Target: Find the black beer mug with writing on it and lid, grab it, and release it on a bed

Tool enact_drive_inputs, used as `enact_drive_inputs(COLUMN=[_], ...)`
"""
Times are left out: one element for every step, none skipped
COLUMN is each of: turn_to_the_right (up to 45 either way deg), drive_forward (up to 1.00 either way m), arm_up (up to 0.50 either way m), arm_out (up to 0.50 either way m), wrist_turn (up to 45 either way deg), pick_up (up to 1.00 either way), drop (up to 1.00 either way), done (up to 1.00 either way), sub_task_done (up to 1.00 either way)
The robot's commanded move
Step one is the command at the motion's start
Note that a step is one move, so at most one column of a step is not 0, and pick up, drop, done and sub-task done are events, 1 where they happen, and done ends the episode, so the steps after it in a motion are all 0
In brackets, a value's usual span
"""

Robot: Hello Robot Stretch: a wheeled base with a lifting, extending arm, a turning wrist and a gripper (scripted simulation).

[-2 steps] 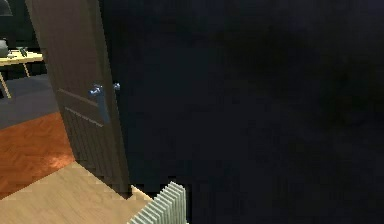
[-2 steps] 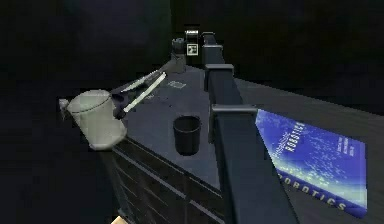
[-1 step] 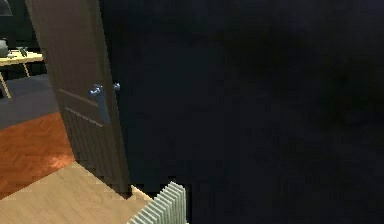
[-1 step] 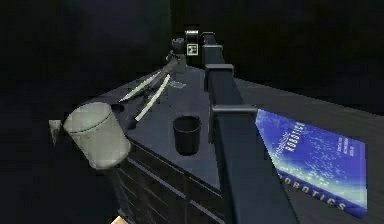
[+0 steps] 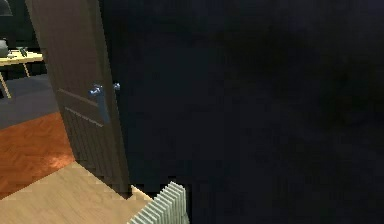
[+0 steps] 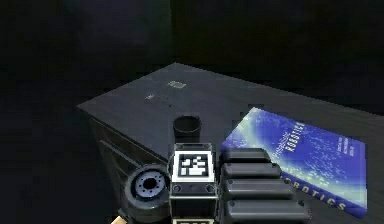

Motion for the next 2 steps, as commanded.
enact_drive_inputs(turn_to_the_right=[-45.0, -45.0], drive_forward=[0.0, 0.0], arm_up=[0.0, 0.0], arm_out=[0.0, 0.0], wrist_turn=[0.0, 0.0], pick_up=[0.0, 0.0], drop=[0.0, 0.0], done=[0.0, 0.0], sub_task_done=[0.0, 0.0])
